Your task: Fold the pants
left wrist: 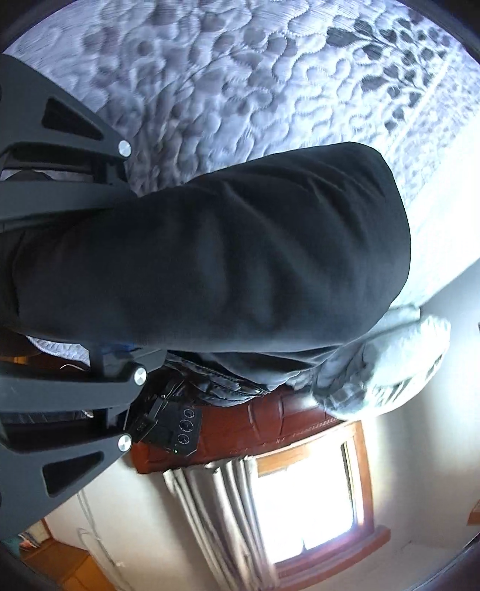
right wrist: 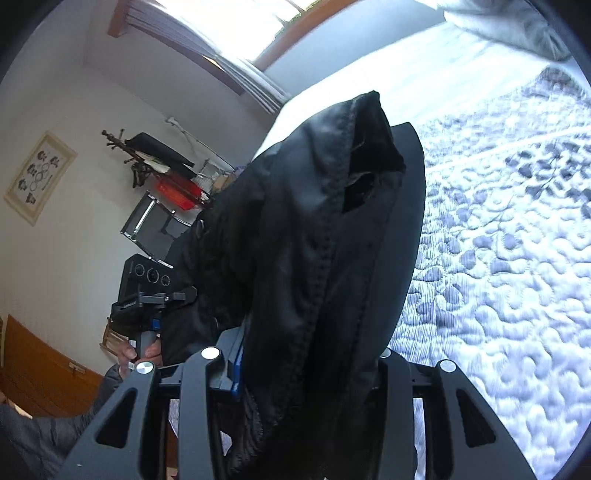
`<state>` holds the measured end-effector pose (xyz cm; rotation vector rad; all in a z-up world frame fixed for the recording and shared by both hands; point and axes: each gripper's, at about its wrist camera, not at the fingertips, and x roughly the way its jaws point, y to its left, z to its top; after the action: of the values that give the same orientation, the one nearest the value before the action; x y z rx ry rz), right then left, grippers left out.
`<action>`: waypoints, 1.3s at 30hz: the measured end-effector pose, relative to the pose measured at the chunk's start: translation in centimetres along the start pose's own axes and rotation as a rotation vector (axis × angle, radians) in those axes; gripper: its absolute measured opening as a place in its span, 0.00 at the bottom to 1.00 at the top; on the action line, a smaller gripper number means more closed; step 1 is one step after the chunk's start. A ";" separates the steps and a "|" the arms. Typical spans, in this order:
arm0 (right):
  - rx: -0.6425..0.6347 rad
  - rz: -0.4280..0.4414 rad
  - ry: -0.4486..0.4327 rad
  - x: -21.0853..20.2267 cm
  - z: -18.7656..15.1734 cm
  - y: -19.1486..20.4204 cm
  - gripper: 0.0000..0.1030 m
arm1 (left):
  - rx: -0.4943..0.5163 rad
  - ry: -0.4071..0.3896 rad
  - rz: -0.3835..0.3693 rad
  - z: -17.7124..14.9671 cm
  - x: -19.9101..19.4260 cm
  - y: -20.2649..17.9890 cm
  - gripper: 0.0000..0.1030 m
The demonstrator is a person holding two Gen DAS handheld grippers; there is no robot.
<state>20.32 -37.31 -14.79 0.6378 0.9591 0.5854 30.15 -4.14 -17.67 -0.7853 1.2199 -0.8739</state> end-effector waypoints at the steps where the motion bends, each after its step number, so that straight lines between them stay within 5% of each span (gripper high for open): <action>1: 0.015 0.002 0.013 0.7 0.1 -0.7 0.40 | -0.015 0.004 0.008 0.4 0.3 0.9 0.33; 8: 0.095 -0.011 0.048 3.5 -0.7 -3.4 0.41 | -0.077 0.027 0.047 1.8 1.8 4.9 0.38; 19: 0.153 -0.015 0.049 3.1 -2.3 -4.8 0.48 | -0.052 0.043 0.067 2.6 2.3 6.1 0.45; 26: 0.187 -0.027 0.066 3.0 -2.1 -6.2 0.64 | -0.056 0.047 0.100 2.9 3.5 5.9 0.57; 35: 0.225 -0.090 -0.002 -1.4 -3.3 -7.9 0.70 | -0.041 0.024 0.179 2.8 2.1 5.8 0.68; 39: 0.149 -0.201 -0.103 -5.4 -4.1 -6.2 0.70 | 0.003 -0.013 0.257 2.2 -0.1 4.8 0.68</action>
<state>15.34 -44.37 -17.97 0.6882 0.9622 0.3020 32.92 -1.81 -21.45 -0.6142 1.2749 -0.6596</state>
